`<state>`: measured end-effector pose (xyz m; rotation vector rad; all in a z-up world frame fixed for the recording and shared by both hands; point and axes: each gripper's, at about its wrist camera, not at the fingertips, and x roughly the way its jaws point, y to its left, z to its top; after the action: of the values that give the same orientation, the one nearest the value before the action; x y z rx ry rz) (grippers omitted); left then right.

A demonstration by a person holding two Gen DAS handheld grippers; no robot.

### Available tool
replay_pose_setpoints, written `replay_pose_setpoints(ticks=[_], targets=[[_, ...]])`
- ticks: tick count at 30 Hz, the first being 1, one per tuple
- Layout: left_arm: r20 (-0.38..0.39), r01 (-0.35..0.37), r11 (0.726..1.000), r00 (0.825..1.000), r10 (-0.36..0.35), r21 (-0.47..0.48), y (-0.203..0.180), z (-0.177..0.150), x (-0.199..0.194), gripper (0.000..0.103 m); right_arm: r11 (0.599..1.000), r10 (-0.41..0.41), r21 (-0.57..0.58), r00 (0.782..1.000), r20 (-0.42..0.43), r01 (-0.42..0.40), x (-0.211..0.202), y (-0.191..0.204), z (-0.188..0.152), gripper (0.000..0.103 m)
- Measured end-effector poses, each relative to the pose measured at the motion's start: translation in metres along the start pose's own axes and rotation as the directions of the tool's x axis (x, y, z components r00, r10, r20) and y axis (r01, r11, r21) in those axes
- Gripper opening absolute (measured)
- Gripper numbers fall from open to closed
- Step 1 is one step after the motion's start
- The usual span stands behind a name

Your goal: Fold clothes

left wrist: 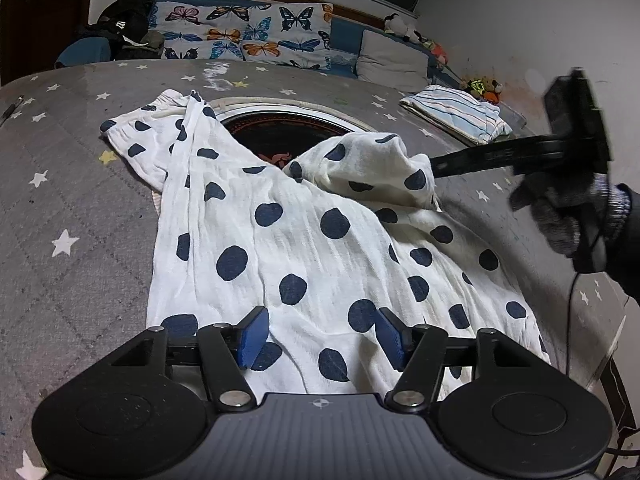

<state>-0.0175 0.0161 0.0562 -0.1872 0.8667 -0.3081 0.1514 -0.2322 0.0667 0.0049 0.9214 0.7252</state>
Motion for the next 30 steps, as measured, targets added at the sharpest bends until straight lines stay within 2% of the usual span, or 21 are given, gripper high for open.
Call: replay_pose_setpoints(ticks=[6, 9, 12, 17, 21, 30], targets=[[0.004, 0.004, 1.000, 1.000, -0.004, -0.007, 0.000, -0.001, -0.001, 0.063, 0.992, 0.111, -0.054, 0.994, 0.020, -0.110, 0.028, 0.039, 0.032, 0.033], [0.008, 0.010, 1.000, 1.000, -0.009, -0.011, 0.002, -0.001, -0.002, 0.063, 0.970, 0.201, -0.147, 0.979, 0.030, -0.194, 0.032, 0.078, 0.040, 0.033], [0.011, 0.015, 1.000, 1.000, -0.015, -0.015, 0.003, -0.002, -0.003, 0.063, 0.943, 0.268, -0.208, 0.963, 0.017, -0.258, 0.026, 0.100, 0.036, 0.033], [0.016, 0.025, 0.999, 1.000, -0.024, -0.020, 0.005, -0.002, -0.004, 0.063, 0.946, 0.233, -0.233, 0.972, -0.003, -0.228, 0.016, 0.098, 0.024, 0.033], [0.019, 0.028, 0.999, 0.999, -0.028, -0.021, 0.005, -0.002, -0.005, 0.066, 0.966, 0.184, -0.185, 0.983, -0.007, -0.182, 0.019, 0.083, 0.025, 0.033], [0.030, 0.024, 0.999, 0.999, -0.024, -0.025, 0.004, -0.005, -0.005, 0.066, 0.976, 0.192, -0.092, 0.979, -0.070, -0.198, 0.068, 0.077, 0.028, 0.035]])
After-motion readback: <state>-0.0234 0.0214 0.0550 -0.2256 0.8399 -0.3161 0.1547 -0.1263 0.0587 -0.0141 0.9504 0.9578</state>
